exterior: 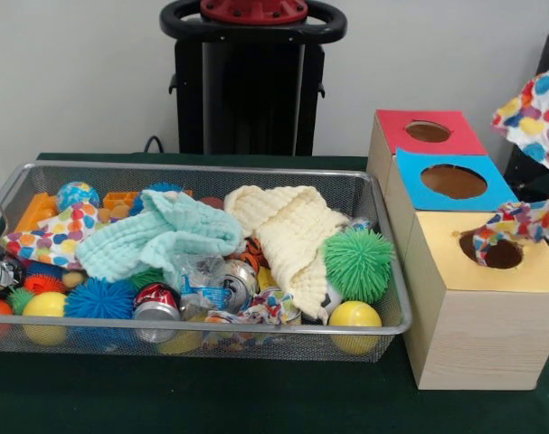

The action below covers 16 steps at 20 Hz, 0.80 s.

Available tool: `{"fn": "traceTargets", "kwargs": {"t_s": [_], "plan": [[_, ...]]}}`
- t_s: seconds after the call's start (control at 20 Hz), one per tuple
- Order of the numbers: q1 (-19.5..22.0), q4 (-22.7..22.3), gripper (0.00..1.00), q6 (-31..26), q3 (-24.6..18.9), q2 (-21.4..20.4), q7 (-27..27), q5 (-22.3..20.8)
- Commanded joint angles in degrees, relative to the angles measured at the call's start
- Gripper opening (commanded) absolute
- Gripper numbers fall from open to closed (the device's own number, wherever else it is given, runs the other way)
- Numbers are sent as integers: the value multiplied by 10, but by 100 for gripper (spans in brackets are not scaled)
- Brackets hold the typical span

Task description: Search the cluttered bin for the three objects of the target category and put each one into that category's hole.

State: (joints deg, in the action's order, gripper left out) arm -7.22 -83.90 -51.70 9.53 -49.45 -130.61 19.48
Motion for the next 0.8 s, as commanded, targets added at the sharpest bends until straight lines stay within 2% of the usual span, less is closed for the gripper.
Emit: {"fn": "traceTargets", "kwargs": {"t_s": [0.05,0.35,0.8], "plan": [[0,-73,0,55,6,53,-146,4],[0,-87,0,90,9,74,-134,3],[1,-119,0,119,13,80,-109,0]]}}
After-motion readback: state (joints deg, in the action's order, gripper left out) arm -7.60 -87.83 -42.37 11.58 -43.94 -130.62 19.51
